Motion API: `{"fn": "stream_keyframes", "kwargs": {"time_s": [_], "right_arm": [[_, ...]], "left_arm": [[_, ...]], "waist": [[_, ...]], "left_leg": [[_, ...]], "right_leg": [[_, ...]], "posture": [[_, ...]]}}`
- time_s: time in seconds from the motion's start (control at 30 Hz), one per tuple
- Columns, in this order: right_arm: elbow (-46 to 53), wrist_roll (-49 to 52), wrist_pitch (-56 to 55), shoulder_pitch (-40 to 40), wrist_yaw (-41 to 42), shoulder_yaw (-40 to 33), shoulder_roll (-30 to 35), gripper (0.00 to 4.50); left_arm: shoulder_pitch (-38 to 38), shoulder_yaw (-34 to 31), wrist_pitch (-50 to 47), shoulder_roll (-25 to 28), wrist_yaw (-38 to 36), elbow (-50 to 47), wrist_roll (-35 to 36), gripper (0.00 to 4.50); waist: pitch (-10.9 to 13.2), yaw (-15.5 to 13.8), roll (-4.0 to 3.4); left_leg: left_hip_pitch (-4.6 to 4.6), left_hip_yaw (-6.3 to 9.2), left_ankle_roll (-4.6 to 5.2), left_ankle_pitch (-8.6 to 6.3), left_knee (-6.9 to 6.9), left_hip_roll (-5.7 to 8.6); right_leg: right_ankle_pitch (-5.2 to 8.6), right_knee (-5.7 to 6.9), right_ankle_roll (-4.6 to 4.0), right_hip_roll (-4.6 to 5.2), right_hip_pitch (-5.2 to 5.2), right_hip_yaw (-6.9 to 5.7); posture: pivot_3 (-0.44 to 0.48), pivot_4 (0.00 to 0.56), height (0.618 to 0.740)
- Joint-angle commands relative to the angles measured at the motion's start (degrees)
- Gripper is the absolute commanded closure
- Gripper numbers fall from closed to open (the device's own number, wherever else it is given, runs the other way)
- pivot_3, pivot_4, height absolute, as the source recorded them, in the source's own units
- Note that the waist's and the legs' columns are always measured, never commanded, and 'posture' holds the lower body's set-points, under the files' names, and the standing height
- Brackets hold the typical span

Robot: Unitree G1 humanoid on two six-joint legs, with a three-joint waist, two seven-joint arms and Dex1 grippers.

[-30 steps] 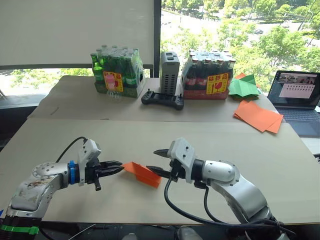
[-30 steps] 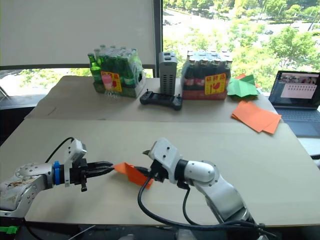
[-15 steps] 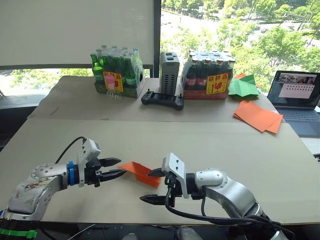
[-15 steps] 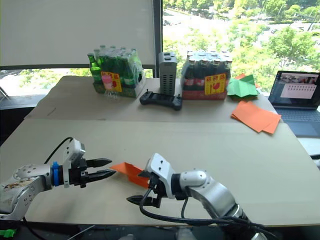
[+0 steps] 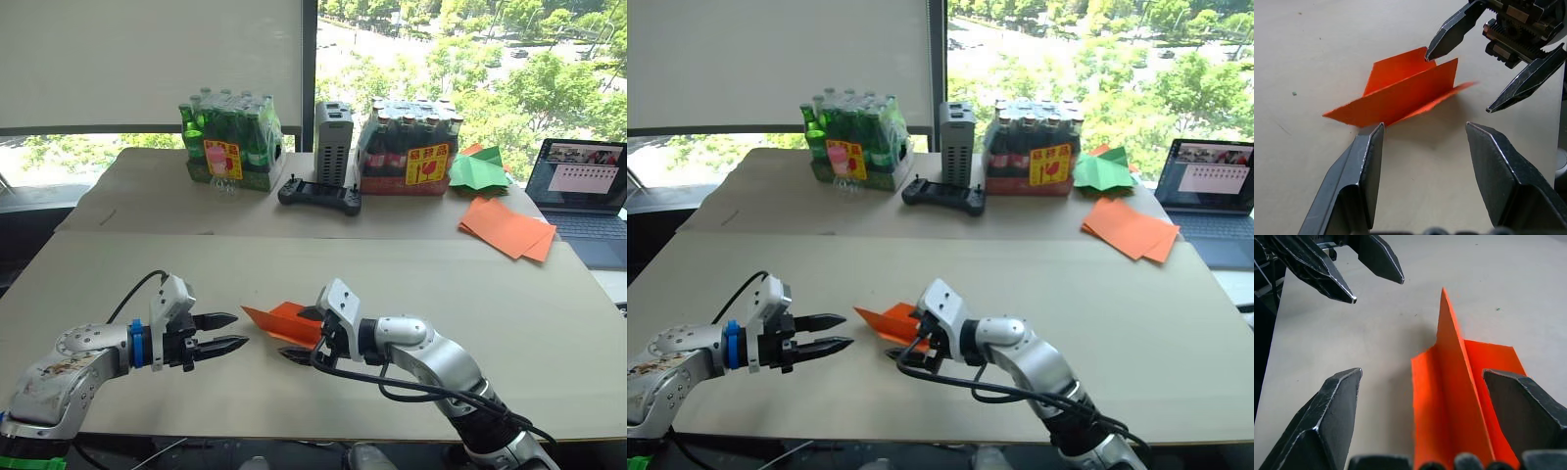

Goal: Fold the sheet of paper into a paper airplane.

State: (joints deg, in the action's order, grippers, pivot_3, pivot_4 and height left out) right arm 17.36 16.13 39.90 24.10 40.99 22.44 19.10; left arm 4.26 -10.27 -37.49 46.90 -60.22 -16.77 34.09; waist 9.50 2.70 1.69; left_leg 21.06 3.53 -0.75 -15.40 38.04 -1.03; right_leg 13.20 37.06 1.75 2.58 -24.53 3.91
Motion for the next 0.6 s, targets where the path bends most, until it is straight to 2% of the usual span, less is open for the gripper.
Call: {"fn": "stream_keyframes", "kwargs": {"time_s": [0.03, 0.37, 0.53, 0.6], "right_arm": [[1.8, 2.4, 1.4, 1.6, -0.6, -3.2, -1.2, 0.13], [0.2, -5.5, -5.3, 3.4, -1.1, 0.4, 2.0, 0.13], [-0.9, -8.2, -7.9, 2.9, -1.0, 2.1, 2.4, 1.6], [-1.3, -8.7, -8.5, 2.6, -1.0, 2.2, 2.2, 1.6]], "left_arm": [[0.8, -0.4, 1.3, 0.0, -0.3, -0.4, 0.5, 1.67], [0.2, -0.2, 3.1, 0.0, -0.3, 0.0, 0.1, 1.67], [0.1, -0.1, 2.7, 0.1, 0.1, -0.9, 0.4, 1.62], [0.2, -0.1, 2.6, 0.0, 0.2, -1.0, 0.4, 1.62]], "waist": [[0.0, 0.0, 0.0], [0.0, 0.0, -0.01], [0.0, 0.0, -0.01], [0.0, -0.1, -0.01]], "left_leg": [[0.0, 0.0, 0.0, 0.0, 0.0, 0.0], [0.01, -0.01, 0.0, 0.0, 0.0, 0.01], [0.01, -0.01, 0.0, 0.0, 0.0, 0.0], [0.01, -0.01, 0.0, 0.0, 0.0, 0.01]], "right_leg": [[0.0, 0.0, 0.0, 0.0, 0.0, 0.0], [0.0, -0.01, 0.0, 0.01, -0.01, 0.0], [0.0, 0.0, 0.0, 0.01, -0.01, 0.0], [0.0, 0.0, 0.0, 0.01, -0.01, 0.0]], "posture": [[0.0, 0.15, 0.733], [0.0, 0.15, 0.733], [0.0, 0.15, 0.733], [0.0, 0.15, 0.733]]}}
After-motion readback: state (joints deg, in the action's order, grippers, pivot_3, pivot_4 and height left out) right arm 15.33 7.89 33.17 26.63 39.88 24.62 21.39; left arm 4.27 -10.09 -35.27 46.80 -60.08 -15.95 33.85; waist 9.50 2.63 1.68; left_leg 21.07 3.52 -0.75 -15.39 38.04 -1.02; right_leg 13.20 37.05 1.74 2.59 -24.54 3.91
